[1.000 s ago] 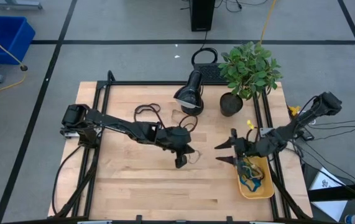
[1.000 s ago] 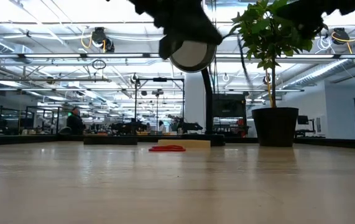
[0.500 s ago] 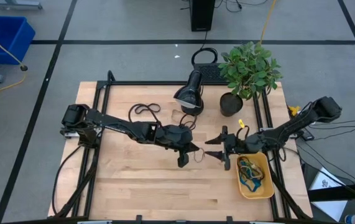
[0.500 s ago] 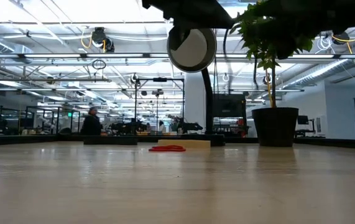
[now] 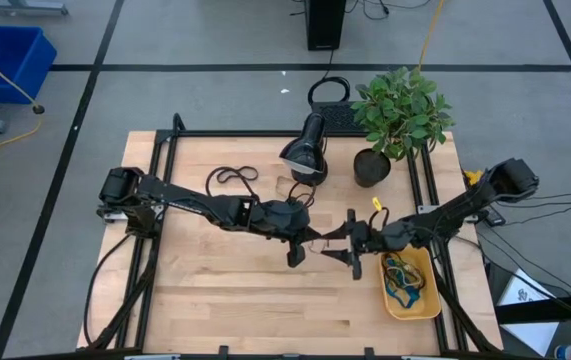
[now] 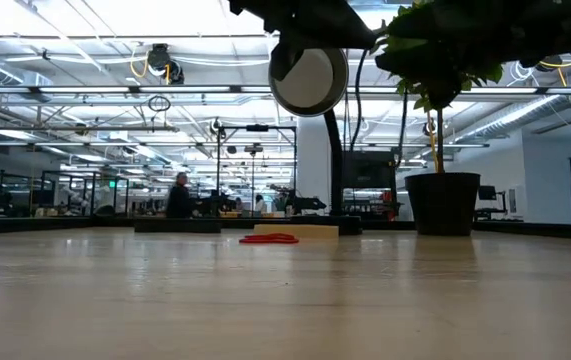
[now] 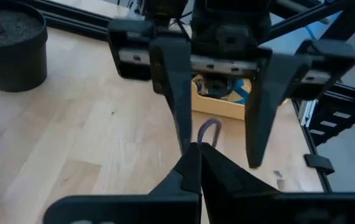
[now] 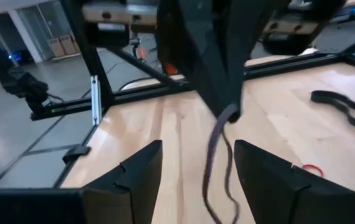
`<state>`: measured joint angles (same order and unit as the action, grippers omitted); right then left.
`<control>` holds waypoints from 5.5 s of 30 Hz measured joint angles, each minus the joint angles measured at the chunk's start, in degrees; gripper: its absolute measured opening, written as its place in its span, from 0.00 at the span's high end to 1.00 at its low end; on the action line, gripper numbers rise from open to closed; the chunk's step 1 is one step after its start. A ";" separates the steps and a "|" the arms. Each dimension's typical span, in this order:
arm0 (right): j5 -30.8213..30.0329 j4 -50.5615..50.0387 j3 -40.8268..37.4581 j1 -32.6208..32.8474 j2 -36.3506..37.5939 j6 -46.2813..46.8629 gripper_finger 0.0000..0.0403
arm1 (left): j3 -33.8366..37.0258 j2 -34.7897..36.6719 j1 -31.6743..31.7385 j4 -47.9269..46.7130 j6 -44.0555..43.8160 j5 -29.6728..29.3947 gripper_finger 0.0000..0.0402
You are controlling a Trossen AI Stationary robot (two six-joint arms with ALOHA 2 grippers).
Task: Pick and place rubber bands into bin
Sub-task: Put the violet rubber band into the yellow bin, then put the red rubber band into the yellow bin
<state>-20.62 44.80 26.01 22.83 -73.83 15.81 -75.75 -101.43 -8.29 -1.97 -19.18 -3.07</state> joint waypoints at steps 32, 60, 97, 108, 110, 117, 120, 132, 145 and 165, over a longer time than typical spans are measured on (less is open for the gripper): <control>-0.20 -0.44 0.78 0.02 5.72 -2.25 1.00 | 0.00 0.00 0.00 -0.05 -0.02 0.00 0.65; -1.90 -70.36 17.05 13.33 30.95 16.79 1.00 | 0.00 0.00 0.02 -17.43 -1.90 3.04 0.35; 13.10 -99.17 16.06 34.21 22.04 63.24 1.00 | 0.00 0.00 0.13 -17.45 -2.05 -0.03 0.34; 13.35 -99.10 11.25 33.09 22.06 67.50 0.95 | 0.00 0.00 0.13 -17.41 -1.70 -0.06 0.34; 13.35 -99.10 11.22 33.09 22.06 67.39 0.93 | 0.00 0.00 0.13 -17.41 -1.68 -0.07 0.34; 13.35 -99.12 11.22 33.09 22.06 66.34 0.76 | 0.00 -0.01 0.13 -17.40 -1.73 -0.07 0.34; 13.42 -99.15 11.22 33.09 22.06 66.18 0.67 | 0.00 0.00 0.13 -17.37 -1.94 -0.06 0.34; 12.05 -101.92 12.63 33.06 24.65 67.13 0.57 | 0.00 0.00 0.60 -17.35 -1.63 -0.29 0.34; -9.04 -96.26 14.76 31.52 30.49 54.57 0.58 | 0.00 0.00 1.31 -17.42 -0.01 -5.74 0.34; -8.66 -71.81 14.76 15.75 36.84 14.98 0.59 | 0.07 -0.02 3.42 -29.36 -0.42 -13.07 0.34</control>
<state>-29.28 -27.01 40.77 38.58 -36.99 30.80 -75.68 -101.45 -4.87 -31.32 -19.59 -16.14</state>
